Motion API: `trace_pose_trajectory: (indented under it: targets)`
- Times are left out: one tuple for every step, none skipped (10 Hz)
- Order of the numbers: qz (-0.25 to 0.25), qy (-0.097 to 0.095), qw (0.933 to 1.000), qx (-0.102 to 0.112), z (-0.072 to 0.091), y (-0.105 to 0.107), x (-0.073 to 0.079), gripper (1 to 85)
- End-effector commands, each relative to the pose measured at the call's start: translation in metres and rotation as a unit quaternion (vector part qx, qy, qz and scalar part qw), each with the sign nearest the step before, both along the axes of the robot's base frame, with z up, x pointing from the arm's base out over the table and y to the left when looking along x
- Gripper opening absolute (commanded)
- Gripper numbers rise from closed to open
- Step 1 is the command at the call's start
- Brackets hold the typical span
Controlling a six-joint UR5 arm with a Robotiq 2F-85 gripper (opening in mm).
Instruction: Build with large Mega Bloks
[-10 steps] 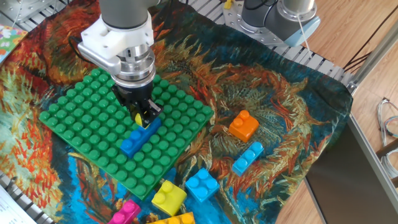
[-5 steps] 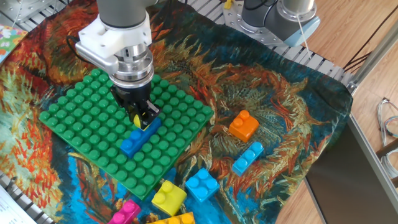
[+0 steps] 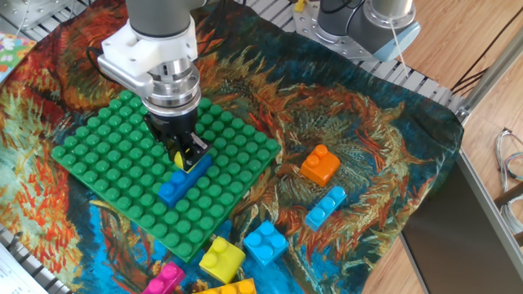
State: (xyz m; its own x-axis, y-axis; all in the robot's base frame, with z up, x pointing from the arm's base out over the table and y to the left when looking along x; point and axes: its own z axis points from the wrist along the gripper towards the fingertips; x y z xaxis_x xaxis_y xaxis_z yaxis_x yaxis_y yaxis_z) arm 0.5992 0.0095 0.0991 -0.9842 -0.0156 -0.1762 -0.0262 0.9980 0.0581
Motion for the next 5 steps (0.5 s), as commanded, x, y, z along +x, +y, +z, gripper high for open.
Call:
trace_pose_trajectory:
  targets:
    - [-0.010,-0.005,0.9998,0.015,0.0035,0.0050,0.0013,1.3]
    - [-0.010,-0.005,0.9998,0.015,0.0041,0.0050,0.0003,1.3]
    - [-0.009,-0.008,0.9998,0.015,0.0045,0.0035,-0.0008,1.3]
    - [-0.005,-0.010,0.9998,0.015,0.0031,0.0014,-0.0022,1.3]
    - [-0.004,-0.011,0.9998,0.014,0.0019,-0.0006,-0.0039,1.3]
